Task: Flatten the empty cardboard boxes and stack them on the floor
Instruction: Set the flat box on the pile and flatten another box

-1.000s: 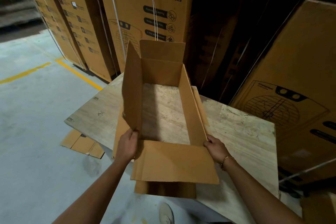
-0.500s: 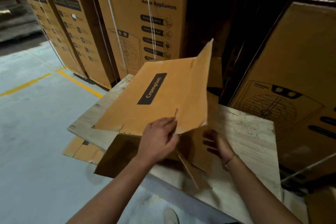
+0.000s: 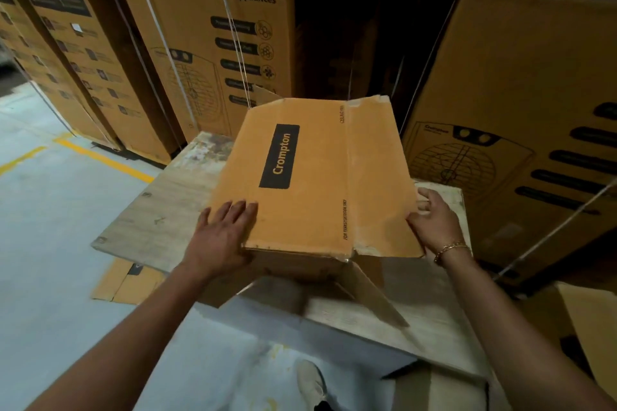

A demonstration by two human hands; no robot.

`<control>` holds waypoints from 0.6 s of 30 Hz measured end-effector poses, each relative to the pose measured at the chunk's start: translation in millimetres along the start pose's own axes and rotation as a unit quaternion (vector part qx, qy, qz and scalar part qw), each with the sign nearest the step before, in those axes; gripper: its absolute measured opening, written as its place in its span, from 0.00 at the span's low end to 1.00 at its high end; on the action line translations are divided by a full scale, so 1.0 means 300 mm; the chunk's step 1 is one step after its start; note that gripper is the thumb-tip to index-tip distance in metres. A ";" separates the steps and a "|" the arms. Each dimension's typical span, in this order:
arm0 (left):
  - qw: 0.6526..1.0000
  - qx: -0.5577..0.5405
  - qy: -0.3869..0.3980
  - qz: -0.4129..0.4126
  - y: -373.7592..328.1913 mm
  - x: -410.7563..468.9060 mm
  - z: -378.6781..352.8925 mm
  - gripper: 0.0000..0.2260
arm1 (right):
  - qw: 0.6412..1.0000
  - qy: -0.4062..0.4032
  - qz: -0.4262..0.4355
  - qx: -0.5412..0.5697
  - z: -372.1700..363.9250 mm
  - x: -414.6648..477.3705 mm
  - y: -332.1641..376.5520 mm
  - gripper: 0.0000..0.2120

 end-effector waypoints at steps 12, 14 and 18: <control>0.992 0.046 -0.084 -0.083 -0.116 -0.090 -0.015 0.37 | 0.858 0.071 0.273 -0.428 -0.334 -0.312 0.041 0.44; 0.989 0.057 -0.095 -0.095 -0.126 -0.111 -0.001 0.33 | 0.848 0.081 0.300 -0.430 -0.332 -0.315 0.030 0.39; 0.985 0.055 -0.135 -0.095 -0.122 -0.131 0.090 0.20 | 0.827 0.060 0.368 -0.421 -0.287 -0.328 0.096 0.30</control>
Point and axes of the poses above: each hand's wrist, its own x-axis towards the middle knuckle, its own z-axis out of the back of the hand, y = z × x, the point moved 6 cm from there along x, towards the middle knuckle, and after that the axes turned 7 degrees about -z, right-handed, at the moved point
